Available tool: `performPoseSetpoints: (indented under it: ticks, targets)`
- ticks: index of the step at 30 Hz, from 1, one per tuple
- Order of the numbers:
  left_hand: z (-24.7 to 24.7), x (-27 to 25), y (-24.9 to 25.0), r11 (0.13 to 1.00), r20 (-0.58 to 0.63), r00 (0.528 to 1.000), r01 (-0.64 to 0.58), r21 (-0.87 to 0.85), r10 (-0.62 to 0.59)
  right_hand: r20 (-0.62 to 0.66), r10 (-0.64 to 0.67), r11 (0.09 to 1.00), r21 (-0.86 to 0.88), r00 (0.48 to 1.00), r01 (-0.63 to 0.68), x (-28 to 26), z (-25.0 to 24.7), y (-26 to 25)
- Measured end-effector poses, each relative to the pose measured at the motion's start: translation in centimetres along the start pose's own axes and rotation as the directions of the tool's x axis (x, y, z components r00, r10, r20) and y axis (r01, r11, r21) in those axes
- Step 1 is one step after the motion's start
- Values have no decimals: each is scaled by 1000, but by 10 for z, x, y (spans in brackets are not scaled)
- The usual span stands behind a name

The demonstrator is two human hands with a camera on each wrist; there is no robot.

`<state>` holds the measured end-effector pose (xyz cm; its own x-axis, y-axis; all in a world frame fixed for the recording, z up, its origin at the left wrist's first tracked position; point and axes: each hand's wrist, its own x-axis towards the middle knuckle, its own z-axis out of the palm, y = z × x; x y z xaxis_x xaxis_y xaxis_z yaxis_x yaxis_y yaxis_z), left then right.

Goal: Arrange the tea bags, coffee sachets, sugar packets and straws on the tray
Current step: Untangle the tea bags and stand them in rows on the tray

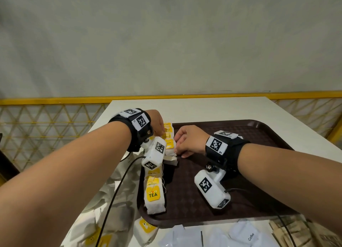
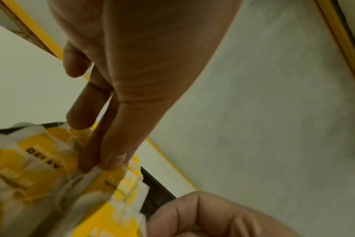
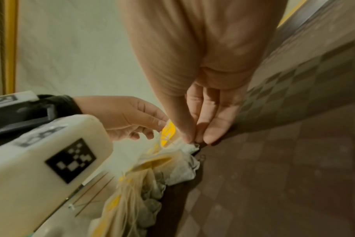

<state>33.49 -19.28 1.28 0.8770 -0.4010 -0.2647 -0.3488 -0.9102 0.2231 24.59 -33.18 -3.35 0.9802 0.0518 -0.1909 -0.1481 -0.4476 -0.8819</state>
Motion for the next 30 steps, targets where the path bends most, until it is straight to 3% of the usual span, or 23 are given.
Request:
performPoseSetpoints:
  ticks: [5,8,13,16,19,24,27,30]
  targets:
    - [2,0,4,996,-34,999,31,83,-28,7,-29,996,84,1000,28,5,-1,3]
    - [-10,-9,0,1000,-107,994,-19,2,19,36,-68,997,29,997,67,1,-10,2]
    - [-28,-33,-7,995,41,995,-92,-26,93,317,-143,937,-262,938,232,-17,-12,0]
    - [-27,-41,-1,994,164,981,-109,11,105,203,-145,941,-274,968,198,-15,1,3]
    - [-17,-41,5,989,233,966,-132,65,114,91,-86,991,-92,992,94,-7,7,6]
    - [4,-29,8,979,101,987,-138,152,124,17,-66,997,43,998,65,-7,11,5]
    - [9,-22,6,981,61,993,-113,159,104,-22,-90,994,-62,996,88,-8,9,7]
    - [14,-14,4,980,40,996,-91,178,85,49,-134,950,-279,990,143,-9,10,5]
